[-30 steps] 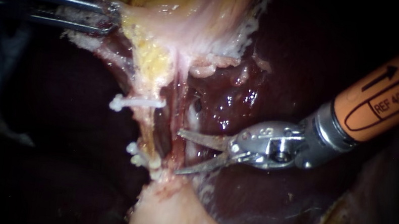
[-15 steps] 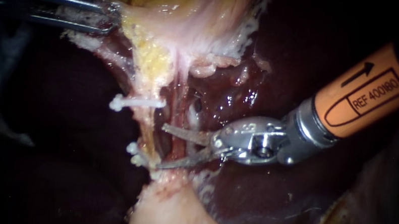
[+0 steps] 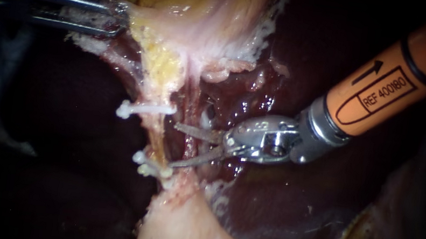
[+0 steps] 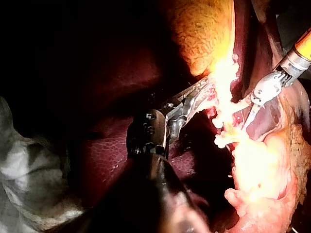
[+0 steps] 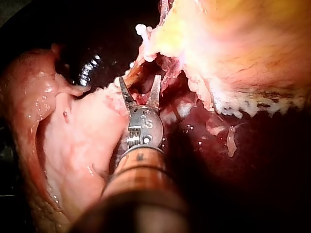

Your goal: Go to the cutting position left tube

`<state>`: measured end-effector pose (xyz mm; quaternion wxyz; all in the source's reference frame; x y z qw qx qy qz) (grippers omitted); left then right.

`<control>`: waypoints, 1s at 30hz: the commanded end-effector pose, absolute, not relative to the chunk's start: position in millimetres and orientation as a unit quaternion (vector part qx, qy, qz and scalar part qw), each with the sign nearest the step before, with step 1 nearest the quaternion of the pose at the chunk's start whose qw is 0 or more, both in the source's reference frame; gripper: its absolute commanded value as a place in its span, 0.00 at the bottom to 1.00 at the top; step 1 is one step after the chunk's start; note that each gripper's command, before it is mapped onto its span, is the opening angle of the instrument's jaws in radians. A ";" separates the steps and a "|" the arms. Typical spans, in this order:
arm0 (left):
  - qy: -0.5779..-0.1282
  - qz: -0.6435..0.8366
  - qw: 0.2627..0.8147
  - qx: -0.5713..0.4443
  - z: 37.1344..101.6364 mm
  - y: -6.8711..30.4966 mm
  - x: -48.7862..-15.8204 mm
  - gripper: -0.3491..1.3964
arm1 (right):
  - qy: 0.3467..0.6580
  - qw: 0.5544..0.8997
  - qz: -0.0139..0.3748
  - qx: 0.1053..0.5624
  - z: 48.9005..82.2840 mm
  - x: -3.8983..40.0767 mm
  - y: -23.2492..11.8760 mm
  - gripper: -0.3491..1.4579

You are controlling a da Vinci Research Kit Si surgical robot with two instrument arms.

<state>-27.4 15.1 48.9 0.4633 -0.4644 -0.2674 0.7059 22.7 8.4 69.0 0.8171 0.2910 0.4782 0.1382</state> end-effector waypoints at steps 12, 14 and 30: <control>-0.267 0.706 0.463 -0.464 48.9 15.1 -27.4 0.00 | 0.506 0.797 0.117 0.309 68.4 24.6 8.1 0.99; -0.267 0.706 0.463 -0.464 48.9 15.1 -27.4 0.00 | 0.508 0.794 0.117 0.312 68.2 25.2 7.9 0.99; -0.267 0.706 0.464 -0.464 49.0 15.1 -27.5 0.00 | 0.517 0.781 0.139 0.321 68.4 30.5 6.6 0.99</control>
